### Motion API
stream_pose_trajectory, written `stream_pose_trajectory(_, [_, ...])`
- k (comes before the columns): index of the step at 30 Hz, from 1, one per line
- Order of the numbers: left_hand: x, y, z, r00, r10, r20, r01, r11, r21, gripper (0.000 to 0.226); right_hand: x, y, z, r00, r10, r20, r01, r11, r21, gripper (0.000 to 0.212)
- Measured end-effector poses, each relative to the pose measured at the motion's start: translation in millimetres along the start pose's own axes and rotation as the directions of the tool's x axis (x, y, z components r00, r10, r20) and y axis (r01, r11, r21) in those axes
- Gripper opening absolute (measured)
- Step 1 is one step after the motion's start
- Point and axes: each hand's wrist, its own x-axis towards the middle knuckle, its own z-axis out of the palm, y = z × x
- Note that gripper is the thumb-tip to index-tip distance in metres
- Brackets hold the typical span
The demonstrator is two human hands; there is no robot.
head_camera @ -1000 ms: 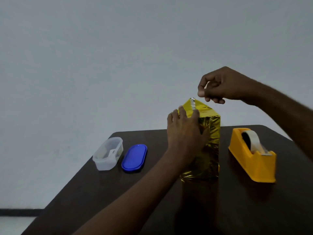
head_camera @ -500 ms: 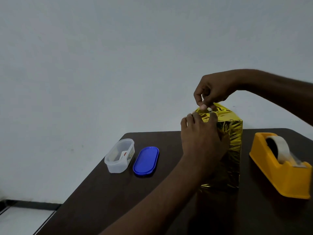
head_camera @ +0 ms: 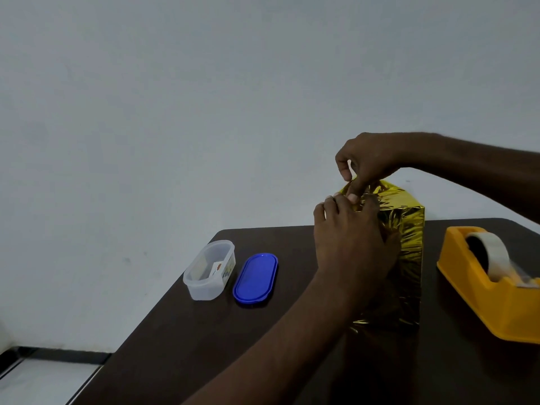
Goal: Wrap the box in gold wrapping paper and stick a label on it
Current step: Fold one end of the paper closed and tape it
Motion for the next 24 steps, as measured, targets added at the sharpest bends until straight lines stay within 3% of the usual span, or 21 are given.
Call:
stream_pose_trajectory(3, [1.1, -0.6, -0.9, 0.999, 0.002, 0.034, -0.001, 1.000, -0.015, 0.064, 1.6, 3.6, 2.7, 0.997, 0.063, -0.041, -0.064, 0.997, -0.046, 0.054])
stream_pose_trajectory(8, [2.8, 2.7, -5.3, 0.998, 0.000, 0.069, 0.001, 1.000, -0.019, 0.065, 6.2, 12.9, 2.1, 0.989, 0.128, 0.073, -0.129, 0.992, 0.012, 0.066])
stream_pose_trajectory(12, [2.8, 4.2, -9.6, 0.993, -0.014, 0.120, 0.015, 1.000, -0.013, 0.068, 7.4, 17.6, -3.3, 0.993, 0.080, 0.088, -0.088, 0.992, 0.089, 0.056])
stream_pose_trajectory(16, [2.5, 3.5, -8.5, 0.994, -0.012, 0.104, 0.013, 1.000, -0.007, 0.067, 11.8, 13.6, -1.5, 0.974, 0.010, 0.227, -0.058, 0.977, 0.206, 0.046])
stream_pose_trajectory(20, [2.6, 4.9, -6.7, 0.994, -0.008, 0.106, 0.011, 1.000, -0.028, 0.067, 11.6, 14.3, -0.6, 0.954, -0.035, 0.298, -0.060, 0.950, 0.306, 0.052])
stream_pose_trajectory(24, [2.9, 5.7, -6.6, 0.993, -0.017, 0.117, 0.023, 0.998, -0.052, 0.069, 16.4, 16.2, 2.0, 0.918, -0.069, 0.390, -0.075, 0.936, 0.343, 0.037])
